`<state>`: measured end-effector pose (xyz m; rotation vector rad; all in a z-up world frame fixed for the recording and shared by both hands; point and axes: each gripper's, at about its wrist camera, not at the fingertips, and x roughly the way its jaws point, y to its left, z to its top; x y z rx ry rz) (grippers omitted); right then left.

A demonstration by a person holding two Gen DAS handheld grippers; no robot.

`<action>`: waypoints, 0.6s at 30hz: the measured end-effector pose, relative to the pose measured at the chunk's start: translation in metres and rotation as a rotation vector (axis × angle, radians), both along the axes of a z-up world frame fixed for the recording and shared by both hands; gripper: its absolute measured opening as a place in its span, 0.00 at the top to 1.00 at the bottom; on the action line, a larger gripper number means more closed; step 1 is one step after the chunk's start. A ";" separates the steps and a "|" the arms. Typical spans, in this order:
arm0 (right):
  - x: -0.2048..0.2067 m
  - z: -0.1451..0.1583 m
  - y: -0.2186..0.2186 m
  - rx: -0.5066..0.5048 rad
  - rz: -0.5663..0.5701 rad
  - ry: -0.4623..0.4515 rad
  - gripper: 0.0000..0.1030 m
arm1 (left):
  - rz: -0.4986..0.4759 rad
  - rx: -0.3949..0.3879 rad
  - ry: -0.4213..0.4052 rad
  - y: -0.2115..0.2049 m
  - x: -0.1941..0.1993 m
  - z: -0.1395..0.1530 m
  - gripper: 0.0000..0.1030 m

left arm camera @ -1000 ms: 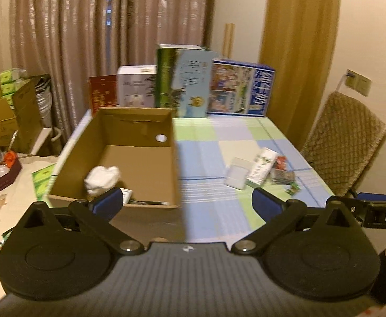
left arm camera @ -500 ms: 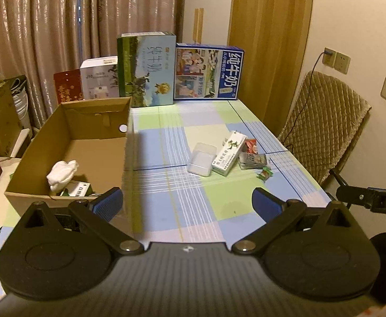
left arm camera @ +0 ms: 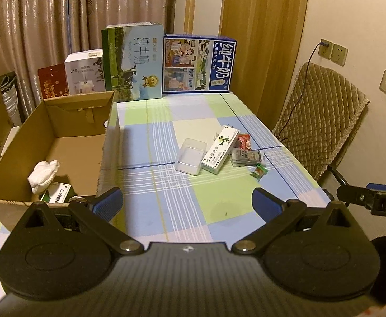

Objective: Organize objects
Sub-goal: 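Move both open grippers back toward the ointment box and candy packets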

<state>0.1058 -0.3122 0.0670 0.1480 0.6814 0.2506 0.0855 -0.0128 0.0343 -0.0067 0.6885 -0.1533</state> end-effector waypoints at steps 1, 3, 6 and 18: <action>0.004 -0.001 0.001 -0.007 0.003 -0.001 0.02 | -0.001 0.000 0.002 -0.001 0.003 -0.001 0.01; 0.013 -0.001 0.001 -0.021 0.012 -0.004 0.02 | -0.003 0.002 0.009 -0.004 0.010 -0.005 0.01; 0.030 0.004 0.001 -0.043 0.032 -0.017 0.02 | -0.007 0.006 0.015 -0.007 0.021 -0.010 0.01; 0.097 -0.003 -0.004 -0.164 0.119 -0.070 0.02 | -0.021 0.051 0.020 -0.024 0.089 -0.037 0.01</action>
